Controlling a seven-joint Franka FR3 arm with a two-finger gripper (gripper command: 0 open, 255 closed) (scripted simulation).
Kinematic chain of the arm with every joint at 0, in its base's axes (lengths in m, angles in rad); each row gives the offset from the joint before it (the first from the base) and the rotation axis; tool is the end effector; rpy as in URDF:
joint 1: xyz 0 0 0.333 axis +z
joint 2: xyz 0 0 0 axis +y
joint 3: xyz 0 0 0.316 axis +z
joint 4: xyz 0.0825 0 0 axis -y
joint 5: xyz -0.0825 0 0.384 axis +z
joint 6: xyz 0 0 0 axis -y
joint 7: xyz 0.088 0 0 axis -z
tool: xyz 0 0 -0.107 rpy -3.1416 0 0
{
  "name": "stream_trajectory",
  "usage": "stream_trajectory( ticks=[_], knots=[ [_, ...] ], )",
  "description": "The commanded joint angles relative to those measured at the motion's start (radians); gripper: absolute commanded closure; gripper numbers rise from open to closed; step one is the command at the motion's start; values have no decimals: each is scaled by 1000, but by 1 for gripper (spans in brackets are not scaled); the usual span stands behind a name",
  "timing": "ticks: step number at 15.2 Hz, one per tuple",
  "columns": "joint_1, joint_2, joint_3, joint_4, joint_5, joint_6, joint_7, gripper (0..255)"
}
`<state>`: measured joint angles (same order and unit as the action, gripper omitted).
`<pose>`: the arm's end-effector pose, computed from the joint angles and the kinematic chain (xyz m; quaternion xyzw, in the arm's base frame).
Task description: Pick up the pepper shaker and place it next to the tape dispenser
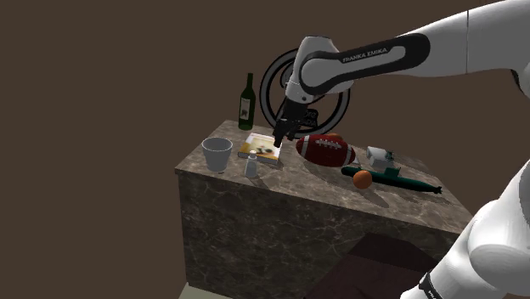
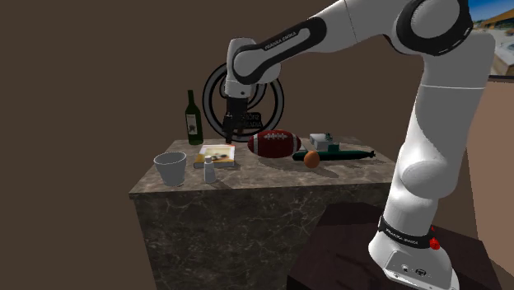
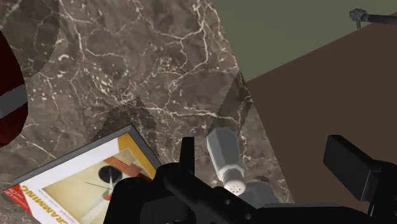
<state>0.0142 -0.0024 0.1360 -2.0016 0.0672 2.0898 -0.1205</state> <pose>0.5558 0.0875 0.4662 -0.9914 -0.1195 -0.0448 0.0304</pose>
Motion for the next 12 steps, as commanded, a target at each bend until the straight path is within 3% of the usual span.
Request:
stream_trajectory(
  ticks=[1,9,12],
  knots=[
    [3,75,3,49,-12,23,-1,0],
    [36,398,9,347,-72,36,10,0],
    [41,434,7,363,-78,55,11,0]
  ],
)
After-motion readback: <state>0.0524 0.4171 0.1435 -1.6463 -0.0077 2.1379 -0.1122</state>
